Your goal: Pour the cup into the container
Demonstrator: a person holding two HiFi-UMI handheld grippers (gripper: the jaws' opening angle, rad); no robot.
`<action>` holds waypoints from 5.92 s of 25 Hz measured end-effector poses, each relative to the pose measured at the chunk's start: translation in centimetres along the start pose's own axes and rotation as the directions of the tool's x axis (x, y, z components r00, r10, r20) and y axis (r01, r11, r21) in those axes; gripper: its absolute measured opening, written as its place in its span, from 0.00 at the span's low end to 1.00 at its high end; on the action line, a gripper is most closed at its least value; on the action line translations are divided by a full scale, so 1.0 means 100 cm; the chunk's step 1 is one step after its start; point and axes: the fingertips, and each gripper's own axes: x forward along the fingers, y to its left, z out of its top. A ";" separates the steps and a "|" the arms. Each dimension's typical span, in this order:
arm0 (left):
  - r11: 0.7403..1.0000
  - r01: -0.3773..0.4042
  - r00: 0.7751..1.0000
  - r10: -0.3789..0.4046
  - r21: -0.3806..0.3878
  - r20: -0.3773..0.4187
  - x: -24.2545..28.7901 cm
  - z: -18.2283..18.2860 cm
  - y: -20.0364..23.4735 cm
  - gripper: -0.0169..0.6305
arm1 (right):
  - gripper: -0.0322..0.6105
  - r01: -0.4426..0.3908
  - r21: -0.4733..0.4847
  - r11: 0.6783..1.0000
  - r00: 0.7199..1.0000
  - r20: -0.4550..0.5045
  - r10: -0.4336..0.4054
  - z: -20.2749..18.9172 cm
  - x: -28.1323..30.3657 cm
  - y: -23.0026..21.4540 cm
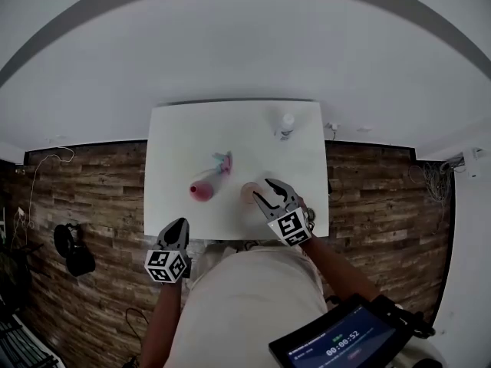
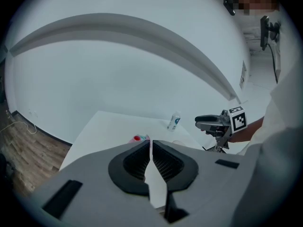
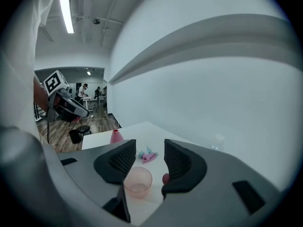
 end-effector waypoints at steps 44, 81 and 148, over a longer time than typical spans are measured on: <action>0.975 0.217 0.969 -0.222 0.052 0.106 -0.093 0.040 0.123 0.04 | 0.30 0.373 0.038 0.927 0.926 0.051 -0.375 0.103 0.007 0.114; 0.949 0.293 0.952 -0.301 0.115 0.060 -0.089 0.014 0.004 0.05 | 0.30 0.340 -0.034 0.940 0.940 -0.007 -0.341 0.044 -0.101 0.143; 0.964 0.255 0.957 -0.263 0.073 0.120 -0.308 -0.116 -0.041 0.05 | 0.33 0.294 -0.061 0.954 0.953 0.087 -0.289 0.051 -0.254 0.334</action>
